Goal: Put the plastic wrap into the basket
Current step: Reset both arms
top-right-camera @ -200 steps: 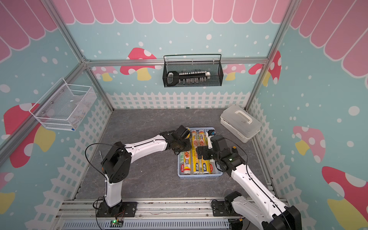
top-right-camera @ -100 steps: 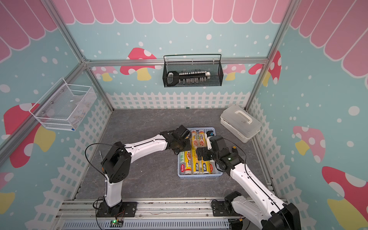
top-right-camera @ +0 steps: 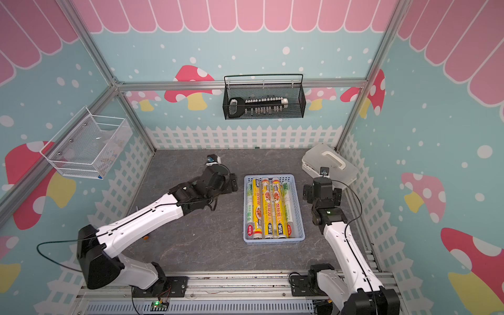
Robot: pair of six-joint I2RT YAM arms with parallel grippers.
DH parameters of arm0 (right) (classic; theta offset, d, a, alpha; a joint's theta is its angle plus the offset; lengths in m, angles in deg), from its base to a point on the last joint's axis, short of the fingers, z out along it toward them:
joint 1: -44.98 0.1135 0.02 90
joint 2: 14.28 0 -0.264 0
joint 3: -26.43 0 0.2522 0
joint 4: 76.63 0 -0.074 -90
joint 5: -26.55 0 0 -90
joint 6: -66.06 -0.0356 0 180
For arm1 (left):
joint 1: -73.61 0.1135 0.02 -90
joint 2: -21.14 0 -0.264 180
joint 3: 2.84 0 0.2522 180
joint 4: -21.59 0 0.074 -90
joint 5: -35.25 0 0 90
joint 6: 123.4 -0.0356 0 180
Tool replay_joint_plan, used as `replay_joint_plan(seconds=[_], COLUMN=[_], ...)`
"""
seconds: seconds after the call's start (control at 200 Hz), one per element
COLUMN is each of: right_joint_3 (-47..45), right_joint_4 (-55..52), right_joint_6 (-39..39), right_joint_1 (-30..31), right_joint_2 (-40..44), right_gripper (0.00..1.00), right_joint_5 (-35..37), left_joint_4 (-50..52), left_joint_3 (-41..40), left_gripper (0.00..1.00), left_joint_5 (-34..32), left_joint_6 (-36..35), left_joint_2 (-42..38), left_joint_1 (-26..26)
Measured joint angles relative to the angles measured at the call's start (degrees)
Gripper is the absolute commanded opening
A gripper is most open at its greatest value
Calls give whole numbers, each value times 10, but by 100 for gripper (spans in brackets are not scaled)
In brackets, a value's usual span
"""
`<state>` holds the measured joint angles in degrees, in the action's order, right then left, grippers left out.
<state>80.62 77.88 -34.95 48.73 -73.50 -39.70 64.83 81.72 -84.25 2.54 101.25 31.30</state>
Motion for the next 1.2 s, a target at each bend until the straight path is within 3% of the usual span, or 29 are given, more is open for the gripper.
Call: replay_joint_plan(seconds=[0.235, 0.355, 0.53, 0.735, 1.026, 1.126, 1.201], right_joint_3=[-110, -151, -156, -173, -214, -220, -226], right_joint_4=[193, 282, 393, 450, 503, 545, 596], right_joint_6=[93, 129, 156, 174, 167, 163, 163], right_joint_1=[-16, -17, -25, -31, -29, -29, -29], right_joint_2=[-82, -103, -153, -156, -143, -161, -199], right_gripper=[100, 100, 99, 100, 100, 99, 100], right_joint_5=[-38, -87, -130, -161, -219, -237, -250], left_joint_4=[-124, -191, -328, -530, -664, -746, -752], left_joint_3=[-235, -313, -377, -440, -450, -474, -483], left_gripper=[99, 99, 99, 99, 99, 99, 99], left_joint_5=[-70, -83, -77, -13, 86, 109, 123], left_joint_6=[-68, -124, -241, -345, -360, -352, -345], left_joint_2=[-129, -146, -110, -21, 48, 60, 70], left_joint_1=[193, 252, 284, 298, 354, 373, 383])
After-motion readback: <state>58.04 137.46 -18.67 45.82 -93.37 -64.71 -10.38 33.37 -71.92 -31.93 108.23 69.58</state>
